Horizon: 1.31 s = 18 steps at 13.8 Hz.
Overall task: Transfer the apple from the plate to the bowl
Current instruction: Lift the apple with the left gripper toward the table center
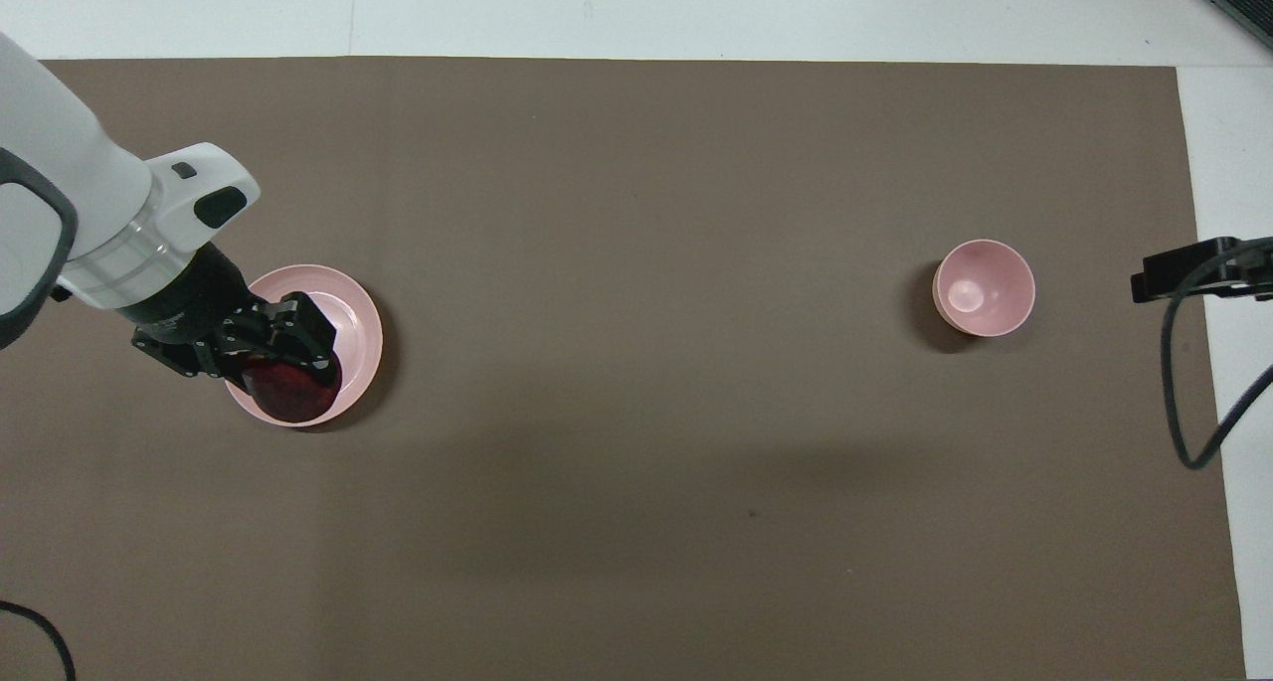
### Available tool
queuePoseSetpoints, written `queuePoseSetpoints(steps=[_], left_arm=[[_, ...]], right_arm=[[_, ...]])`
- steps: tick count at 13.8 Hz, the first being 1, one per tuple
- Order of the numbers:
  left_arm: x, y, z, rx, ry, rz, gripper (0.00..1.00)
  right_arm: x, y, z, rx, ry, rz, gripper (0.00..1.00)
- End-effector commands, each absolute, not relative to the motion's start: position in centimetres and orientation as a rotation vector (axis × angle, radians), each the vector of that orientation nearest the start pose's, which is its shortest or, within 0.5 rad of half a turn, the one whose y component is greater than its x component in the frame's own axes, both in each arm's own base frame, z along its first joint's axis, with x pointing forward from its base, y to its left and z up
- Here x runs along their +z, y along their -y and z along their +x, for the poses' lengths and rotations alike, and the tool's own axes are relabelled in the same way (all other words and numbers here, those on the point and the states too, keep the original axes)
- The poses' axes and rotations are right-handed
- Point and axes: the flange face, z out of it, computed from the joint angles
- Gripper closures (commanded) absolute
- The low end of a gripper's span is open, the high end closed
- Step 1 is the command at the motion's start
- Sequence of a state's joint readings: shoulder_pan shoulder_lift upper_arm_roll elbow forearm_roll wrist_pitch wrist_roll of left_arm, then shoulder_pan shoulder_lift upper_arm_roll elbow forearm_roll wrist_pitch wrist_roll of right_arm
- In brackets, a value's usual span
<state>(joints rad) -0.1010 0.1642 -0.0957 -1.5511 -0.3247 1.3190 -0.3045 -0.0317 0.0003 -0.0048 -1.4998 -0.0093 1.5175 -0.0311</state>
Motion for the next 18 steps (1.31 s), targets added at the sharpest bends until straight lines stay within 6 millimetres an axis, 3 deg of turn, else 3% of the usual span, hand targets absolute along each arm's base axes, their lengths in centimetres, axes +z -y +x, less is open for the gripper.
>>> queuePoseSetpoints(steps=[1, 2, 7, 13, 15, 18], left_arm=[[54.2, 16.2, 54.6, 0.872, 0.334, -3.3, 1.0], [54.4, 18.1, 54.1, 0.893, 0.345, -3.3, 1.0], [55.3, 23.3, 52.5, 1.149, 0.551, -3.327, 1.0], [55.8, 27.4, 51.9, 1.43, 0.942, -3.301, 1.0], [55.7, 27.7, 52.3, 1.482, 1.124, -3.288, 1.0], [54.5, 28.2, 52.7, 1.724, 1.338, -3.145, 1.0]], right_arm=[[65.2, 2.0, 54.7, -0.012, -0.023, -3.155, 0.0], [65.2, 2.1, 54.7, -0.011, -0.026, -3.155, 0.0], [65.2, 2.1, 54.7, -0.012, -0.026, -3.155, 0.0], [65.2, 2.1, 54.7, -0.011, -0.026, -3.155, 0.0], [65.2, 2.2, 54.7, -0.011, -0.028, -3.155, 0.0], [65.2, 2.1, 54.7, -0.011, -0.026, -3.155, 0.0]])
